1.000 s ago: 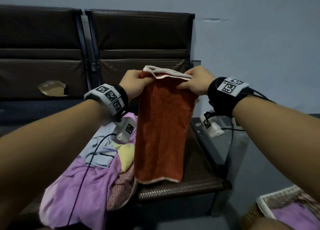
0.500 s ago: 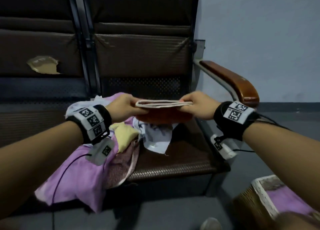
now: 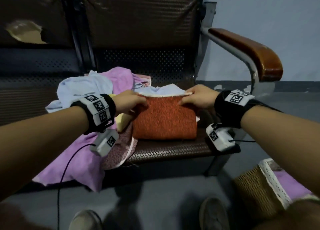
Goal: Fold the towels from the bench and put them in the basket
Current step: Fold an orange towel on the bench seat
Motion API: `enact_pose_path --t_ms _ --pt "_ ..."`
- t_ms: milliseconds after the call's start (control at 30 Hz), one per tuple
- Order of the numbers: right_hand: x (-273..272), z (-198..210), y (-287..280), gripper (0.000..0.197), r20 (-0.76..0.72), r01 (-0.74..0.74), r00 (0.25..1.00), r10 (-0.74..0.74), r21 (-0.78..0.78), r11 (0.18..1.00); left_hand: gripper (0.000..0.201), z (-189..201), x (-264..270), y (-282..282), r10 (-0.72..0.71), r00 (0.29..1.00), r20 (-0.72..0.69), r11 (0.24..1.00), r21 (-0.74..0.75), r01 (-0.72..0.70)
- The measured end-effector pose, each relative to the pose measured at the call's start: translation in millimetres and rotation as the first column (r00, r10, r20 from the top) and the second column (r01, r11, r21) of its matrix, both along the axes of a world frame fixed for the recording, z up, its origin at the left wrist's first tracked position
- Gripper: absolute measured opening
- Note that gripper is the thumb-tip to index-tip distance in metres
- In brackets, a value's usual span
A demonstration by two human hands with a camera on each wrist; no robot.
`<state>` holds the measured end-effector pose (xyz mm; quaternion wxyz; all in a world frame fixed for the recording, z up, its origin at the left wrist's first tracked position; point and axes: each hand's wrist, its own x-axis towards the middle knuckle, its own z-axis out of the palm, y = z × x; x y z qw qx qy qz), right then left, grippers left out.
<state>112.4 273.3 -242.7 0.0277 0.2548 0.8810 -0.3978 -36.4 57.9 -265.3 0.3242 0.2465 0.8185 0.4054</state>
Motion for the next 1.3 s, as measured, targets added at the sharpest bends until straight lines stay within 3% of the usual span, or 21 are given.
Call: enact_pose_path --t_ms 100,200,300,367,467,567,633,700,800,867,967,1000,1100,1233,1300 --pt "-22 -11 5 0.006 -0.122 0.085 0.99 -0.073 0.095 0.992 0.006 -11 -17 21 0.118 0.984 -0.132 0.991 0.085 -0.107" --pt "-38 -24 9 0.014 -0.101 0.11 0.991 -0.092 0.191 0.975 0.021 -30 -29 38 0.17 0.913 -0.371 0.985 0.035 -0.169" --pt "-43 -28 12 0.028 -0.117 0.14 0.987 -0.113 0.258 0.956 0.024 -46 -33 50 0.174 0.869 -0.464 0.982 0.01 -0.191" --pt "-40 -24 11 0.036 -0.133 0.079 0.99 -0.039 0.314 0.946 0.027 -51 -37 53 0.19 0.862 -0.47 0.977 0.006 -0.212" --pt "-25 -17 -1 0.034 -0.155 -0.081 0.976 0.152 0.39 0.917 0.034 -50 -44 47 0.256 0.891 -0.374 0.963 0.024 -0.267" --pt "-3 -21 -16 0.051 0.034 -0.312 0.945 0.325 0.392 0.865 0.03 -41 -33 30 0.336 0.85 -0.407 0.941 0.114 -0.317" --pt "8 -29 -20 0.075 0.186 -0.428 0.904 0.385 0.386 0.817 0.019 -37 -17 19 0.205 0.89 -0.407 0.974 0.176 -0.143" --pt "14 -36 -20 0.09 0.262 -0.477 0.877 0.404 0.373 0.796 0.025 -35 -4 7 -0.083 0.93 -0.358 0.983 0.122 0.135" --pt "9 -37 -18 0.091 0.314 -0.48 0.871 0.379 0.37 0.796 0.075 -42 6 -10 -0.401 0.823 -0.404 0.916 -0.162 0.367" --pt "5 -35 -17 0.076 0.308 -0.454 0.885 0.349 0.401 0.796 0.09 -47 9 -14 -0.466 0.721 -0.512 0.884 -0.297 0.361" --pt "7 -33 -12 0.022 0.226 -0.4 0.915 0.335 0.391 0.829 0.064 -46 7 -14 -0.422 0.665 -0.616 0.906 -0.302 0.296" --pt "9 -31 -8 0.008 0.187 -0.367 0.929 0.319 0.361 0.857 0.052 -44 6 -14 -0.389 0.675 -0.627 0.921 -0.282 0.269" --pt "16 -26 3 0.012 0.07 -0.246 0.969 0.236 0.262 0.933 0.019 -34 1 -12 -0.23 0.779 -0.584 0.973 -0.123 0.195" --pt "19 -24 12 0.021 -0.074 -0.035 0.997 0.036 0.016 0.999 0.042 -30 -3 -6 -0.033 0.927 -0.374 0.994 0.082 0.069" --pt "16 -27 13 0.025 -0.082 0.029 0.996 -0.023 0.076 0.997 0.036 -36 -4 0 0.029 0.938 -0.346 0.996 0.089 0.002"
